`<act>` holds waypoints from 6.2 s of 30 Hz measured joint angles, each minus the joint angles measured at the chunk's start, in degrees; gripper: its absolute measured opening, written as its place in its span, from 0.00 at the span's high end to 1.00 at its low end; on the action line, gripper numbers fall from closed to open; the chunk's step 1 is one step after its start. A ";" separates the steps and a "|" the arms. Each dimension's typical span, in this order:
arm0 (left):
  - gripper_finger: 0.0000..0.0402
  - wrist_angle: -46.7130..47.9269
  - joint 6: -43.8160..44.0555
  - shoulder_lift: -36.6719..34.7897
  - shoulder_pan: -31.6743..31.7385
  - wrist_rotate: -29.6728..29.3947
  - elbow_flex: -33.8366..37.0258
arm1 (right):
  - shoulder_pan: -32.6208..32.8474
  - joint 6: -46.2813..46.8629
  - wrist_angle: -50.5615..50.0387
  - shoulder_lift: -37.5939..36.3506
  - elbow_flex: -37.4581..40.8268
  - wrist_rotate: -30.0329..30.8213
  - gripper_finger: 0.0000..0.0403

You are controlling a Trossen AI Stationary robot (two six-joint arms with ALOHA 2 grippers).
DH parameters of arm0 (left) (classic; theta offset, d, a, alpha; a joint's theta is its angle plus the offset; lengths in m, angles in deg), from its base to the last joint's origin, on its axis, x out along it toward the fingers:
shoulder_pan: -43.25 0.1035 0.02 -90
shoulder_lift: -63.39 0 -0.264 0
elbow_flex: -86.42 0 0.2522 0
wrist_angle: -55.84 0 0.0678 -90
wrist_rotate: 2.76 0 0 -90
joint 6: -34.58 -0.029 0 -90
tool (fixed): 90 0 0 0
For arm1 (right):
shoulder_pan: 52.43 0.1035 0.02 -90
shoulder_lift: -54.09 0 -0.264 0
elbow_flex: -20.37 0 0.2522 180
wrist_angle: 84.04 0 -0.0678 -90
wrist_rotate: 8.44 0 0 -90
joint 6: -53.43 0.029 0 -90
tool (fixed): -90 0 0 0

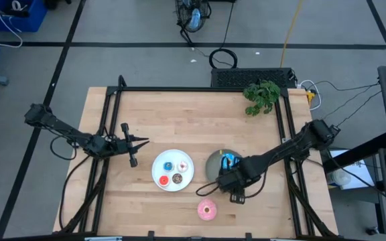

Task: Pick & Place donuts
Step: Put the large pink donut on the gray plate

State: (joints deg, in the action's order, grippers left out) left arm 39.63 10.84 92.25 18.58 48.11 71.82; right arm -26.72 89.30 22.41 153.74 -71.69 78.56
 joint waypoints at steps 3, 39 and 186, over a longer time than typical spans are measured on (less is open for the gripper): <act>0.88 0.00 0.02 -0.01 0.00 0.00 0.00 | 1.04 3.49 0.13 -3.01 0.00 0.39 0.48; 0.88 0.26 0.22 -0.02 0.00 0.14 0.00 | 7.30 -9.29 25.35 3.04 -5.66 2.79 1.00; 0.88 4.46 4.85 -0.02 0.00 0.17 0.00 | -12.17 -21.74 23.19 5.80 4.87 -0.23 0.96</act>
State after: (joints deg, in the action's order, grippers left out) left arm 44.09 15.69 92.23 18.58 48.28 71.82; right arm -38.89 67.56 45.60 159.54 -66.81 78.32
